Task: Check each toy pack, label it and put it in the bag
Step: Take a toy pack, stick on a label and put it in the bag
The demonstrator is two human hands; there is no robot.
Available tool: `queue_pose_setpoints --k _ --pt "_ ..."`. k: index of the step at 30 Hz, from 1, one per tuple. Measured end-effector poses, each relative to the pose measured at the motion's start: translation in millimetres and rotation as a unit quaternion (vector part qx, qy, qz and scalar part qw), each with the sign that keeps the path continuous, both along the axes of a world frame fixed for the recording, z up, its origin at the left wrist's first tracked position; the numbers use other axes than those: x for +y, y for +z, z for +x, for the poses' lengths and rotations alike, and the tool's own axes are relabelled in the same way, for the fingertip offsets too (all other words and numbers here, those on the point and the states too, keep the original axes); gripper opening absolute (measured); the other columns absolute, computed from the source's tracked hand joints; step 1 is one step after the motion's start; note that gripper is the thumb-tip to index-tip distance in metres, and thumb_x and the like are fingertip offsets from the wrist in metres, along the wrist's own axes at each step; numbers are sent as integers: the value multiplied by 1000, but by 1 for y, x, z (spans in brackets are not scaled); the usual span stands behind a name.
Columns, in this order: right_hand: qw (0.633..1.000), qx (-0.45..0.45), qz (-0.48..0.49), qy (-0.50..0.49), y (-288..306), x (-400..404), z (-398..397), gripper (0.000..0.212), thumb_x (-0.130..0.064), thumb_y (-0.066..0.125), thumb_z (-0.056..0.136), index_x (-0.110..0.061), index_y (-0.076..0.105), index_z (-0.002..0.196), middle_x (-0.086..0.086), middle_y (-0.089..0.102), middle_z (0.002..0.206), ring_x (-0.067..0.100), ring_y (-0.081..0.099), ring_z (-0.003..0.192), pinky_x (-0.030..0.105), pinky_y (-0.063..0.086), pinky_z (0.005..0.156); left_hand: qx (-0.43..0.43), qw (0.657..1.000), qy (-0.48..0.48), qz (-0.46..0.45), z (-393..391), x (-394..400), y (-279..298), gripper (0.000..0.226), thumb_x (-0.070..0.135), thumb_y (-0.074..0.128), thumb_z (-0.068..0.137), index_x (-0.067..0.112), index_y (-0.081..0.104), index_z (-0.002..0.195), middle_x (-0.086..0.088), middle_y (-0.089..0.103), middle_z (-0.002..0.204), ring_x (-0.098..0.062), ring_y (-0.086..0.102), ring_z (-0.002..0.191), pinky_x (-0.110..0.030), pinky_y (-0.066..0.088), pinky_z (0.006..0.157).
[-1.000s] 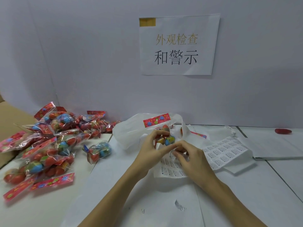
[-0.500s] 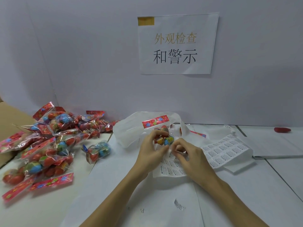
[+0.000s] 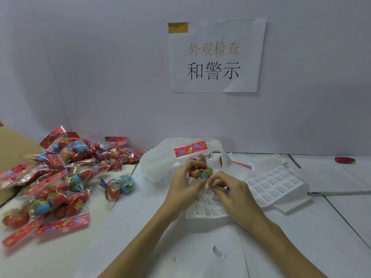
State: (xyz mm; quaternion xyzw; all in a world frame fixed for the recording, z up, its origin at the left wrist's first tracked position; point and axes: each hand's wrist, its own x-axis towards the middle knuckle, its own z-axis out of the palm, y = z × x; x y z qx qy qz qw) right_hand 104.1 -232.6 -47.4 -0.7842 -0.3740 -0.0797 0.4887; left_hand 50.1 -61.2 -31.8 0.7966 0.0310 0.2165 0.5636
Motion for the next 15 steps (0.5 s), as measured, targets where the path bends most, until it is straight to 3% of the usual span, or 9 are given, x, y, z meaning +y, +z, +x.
queue_pose_setpoints --k 7,12,15 --pt "999 -27 -22 -10 3 -1 -2 31 -3 70 96 -31 58 90 -8 68 86 6 69 88 7 49 70 9 1000 4 -9 1 2 -2 37 13 75 93 42 66 113 25 62 116 -8 68 107 -33 61 91" --pt "1000 -11 -9 -3 6 -1 -4 24 -7 70 97 -30 63 98 -11 70 88 4 70 90 8 51 72 17 1000 9 -3 1 2 0 35 16 74 94 44 65 113 28 61 117 -11 67 108 -31 62 90" --pt "1000 7 -7 -1 5 -1 -4 30 -4 69 98 -30 57 90 -9 67 86 7 70 90 21 61 72 21 1000 8 -1 1 1 1 34 17 74 94 43 65 114 27 60 119 -11 67 109 -29 62 88"
